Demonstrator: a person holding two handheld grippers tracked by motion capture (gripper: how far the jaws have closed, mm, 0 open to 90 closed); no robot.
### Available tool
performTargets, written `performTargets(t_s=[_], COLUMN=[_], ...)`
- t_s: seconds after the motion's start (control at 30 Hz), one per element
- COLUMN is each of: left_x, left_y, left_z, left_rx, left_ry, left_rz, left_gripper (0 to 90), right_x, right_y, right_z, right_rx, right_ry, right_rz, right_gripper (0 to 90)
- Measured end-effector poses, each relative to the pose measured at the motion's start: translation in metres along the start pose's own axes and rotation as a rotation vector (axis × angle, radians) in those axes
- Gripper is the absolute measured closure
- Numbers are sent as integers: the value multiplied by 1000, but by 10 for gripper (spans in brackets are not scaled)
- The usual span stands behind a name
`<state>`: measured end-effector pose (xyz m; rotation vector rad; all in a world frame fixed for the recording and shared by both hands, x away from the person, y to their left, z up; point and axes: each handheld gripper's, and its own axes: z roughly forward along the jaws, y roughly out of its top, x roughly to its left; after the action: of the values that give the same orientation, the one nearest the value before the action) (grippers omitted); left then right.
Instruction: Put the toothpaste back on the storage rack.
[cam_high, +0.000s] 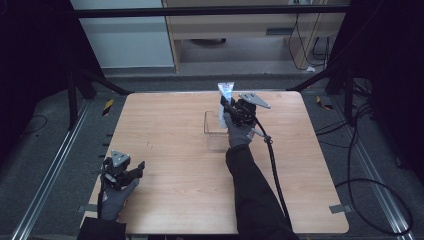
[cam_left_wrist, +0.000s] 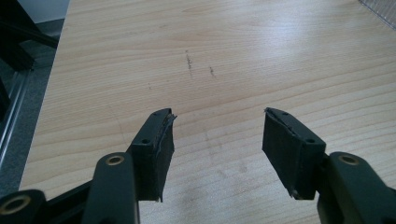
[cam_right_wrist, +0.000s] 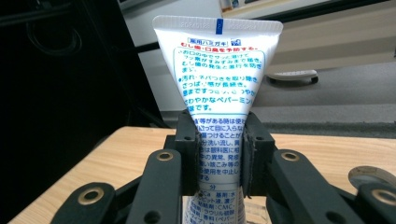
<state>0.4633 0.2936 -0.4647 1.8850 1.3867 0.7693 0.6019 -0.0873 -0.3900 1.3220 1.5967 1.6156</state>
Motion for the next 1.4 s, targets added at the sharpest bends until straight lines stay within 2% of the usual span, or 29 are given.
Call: performTargets(t_s=[0.47,0.87,1.0,1.13,1.4], left_x=[0,0,0,0,-1], left_y=[0,0,0,0,0], left_z=[0,0,0,0,0], left_rx=[0,-1,-1,-2,1], left_ry=[0,1,1,1,1], left_rz=[-1,0,0,0,3], left_gripper=[423,423,423,422,422], right_x=[4,6,8,9,6], right_y=[-21,-31,-34,-38,-44], right_z=[12,15,17,17,12], right_rx=[52,90,127,161,224], right_ry=[-23,-43,-39,-56,-50], right_rz=[-32,-75,-99,-130,-132], right_gripper=[723,717,710,702,668])
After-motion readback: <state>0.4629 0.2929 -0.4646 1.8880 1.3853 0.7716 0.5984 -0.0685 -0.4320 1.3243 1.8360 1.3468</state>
